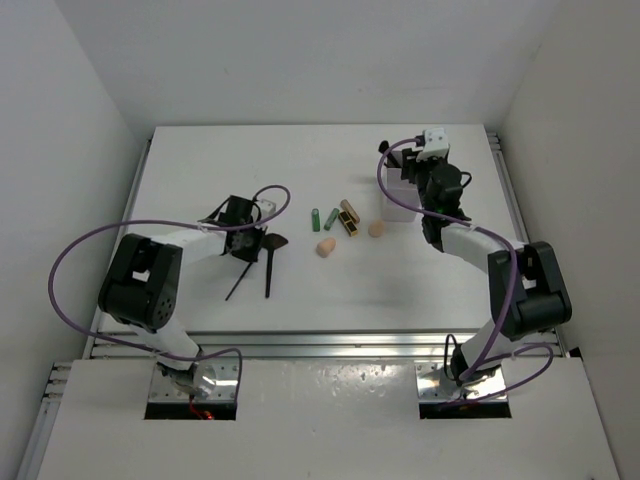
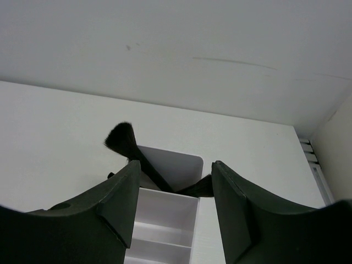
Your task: Organize the makeup
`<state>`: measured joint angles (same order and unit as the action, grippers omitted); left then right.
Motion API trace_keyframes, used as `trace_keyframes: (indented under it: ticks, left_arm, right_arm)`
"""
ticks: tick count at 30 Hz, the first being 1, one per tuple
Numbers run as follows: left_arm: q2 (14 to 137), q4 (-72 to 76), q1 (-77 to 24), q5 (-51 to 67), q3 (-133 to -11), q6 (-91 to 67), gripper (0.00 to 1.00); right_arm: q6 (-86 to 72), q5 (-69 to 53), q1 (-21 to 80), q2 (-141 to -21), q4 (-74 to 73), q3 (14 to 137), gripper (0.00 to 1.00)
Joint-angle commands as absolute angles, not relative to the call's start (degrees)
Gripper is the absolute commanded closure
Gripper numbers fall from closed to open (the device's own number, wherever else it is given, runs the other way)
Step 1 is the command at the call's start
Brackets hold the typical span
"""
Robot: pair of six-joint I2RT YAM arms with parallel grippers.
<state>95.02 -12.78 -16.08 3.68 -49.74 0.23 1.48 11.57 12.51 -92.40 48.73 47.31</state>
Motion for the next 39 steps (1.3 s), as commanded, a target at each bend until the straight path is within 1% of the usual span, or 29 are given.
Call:
trace_keyframes:
  ticks: [1,4,11,14,15,17,20,22,24,25,27,28,29,31,32,35,36,37,39]
  left_arm:
    - [92.21,-19.59,-15.21,3.16,-49.31,-1.58,1.0]
    - [88.44,-20.74,-14.68,3.16,-49.31,-1.58,1.0]
    - [83.85,-23.2,-14.68,1.05,-51.33,-1.58,1.0]
    - [80.95,-23.2,-14.68,0.53,-52.56,-1.06,1.0]
    - [80.25,-23.2,-14.68,-0.08,-53.52,-1.05,1.0]
    - [79.19,-21.37,-15.2,-0.7,-55.89,-1.05,1.0]
    - [78.57,-14.44,-17.48,-1.32,-60.18,0.87,1.0]
    - [80.41,-5.83,-18.71,-1.32,-62.57,3.67,1.0]
    - [83.13,0.76,-20.56,-1.32,-67.31,5.88,1.0]
    - [87.15,6.97,-21.18,-1.32,-69.33,7.72,1.0]
    - [92.17,12.72,-22.76,-0.09,-76.88,8.26,1.0]
    - [97.77,17.62,-23.29,0.43,-79.69,8.26,1.0]
    - [100.69,19.93,-24.34,1.31,-85.55,7.74,1.0]
    - [106.32,26.61,-25.57,2.37,-91.2,7.04,1.0]
    - [111.39,29.07,-26.79,3.77,-95.93,6.25,1.0]
    - [120.19,41.19,-29.78,6.4,-102.45,6.24,1.0]
    - [122.32,44.61,-30.49,6.42,-103.7,6.24,1.0]
    - [124.34,51.61,-31.28,6.42,-104.93,6.24,1.0]
    - [128.21,58.15,-33.22,6.42,-108.45,7.29,1.0]
  right_arm:
    - [0.44,11.51,12.48,-89.47,49.84,48.34,0.45]
    - [0.44,11.51,12.48,-89.56,49.75,48.34,0.45]
    - [-2.37,11.16,12.22,-89.47,49.92,48.78,0.45]
    - [-6.14,10.99,10.47,-89.21,49.57,48.52,0.45]
    - [-10.24,10.81,9.94,-88.95,48.7,48.52,0.45]
    - [-12.38,10.2,8.27,-88.77,47.82,47.73,0.46]
    - [-12.92,11.24,6.95,-87.46,45.27,45.62,0.47]
    - [-12.31,11.95,6.07,-86.66,44.04,43.16,0.47]
    - [-11.78,12.13,5.63,-84.82,43.51,40.62,0.47]
    - [-11.43,12.39,5.19,-83.68,42.29,40.0,0.47]
    - [-10.9,12.83,4.66,-81.75,41.58,37.72,0.47]
    - [-10.55,12.74,4.48,-80.43,39.83,37.27,0.47]
    - [-10.63,12.66,4.22,-79.11,39.12,36.4,0.47]
    - [-10.55,12.74,3.87,-76.91,36.14,35.16,0.47]
    - [-10.63,12.57,3.69,-76.21,35.17,34.63,0.47]
    - [-10.98,12.48,3.43,-71.13,30.25,33.4,0.47]
    - [-11.16,12.57,3.43,-70.49,29.28,33.14,0.47]
    - [-11.25,12.92,3.08,-69.62,28.57,32.96,0.47]
    - [-11.43,12.57,2.99,-66.81,24.97,32.17,0.47]
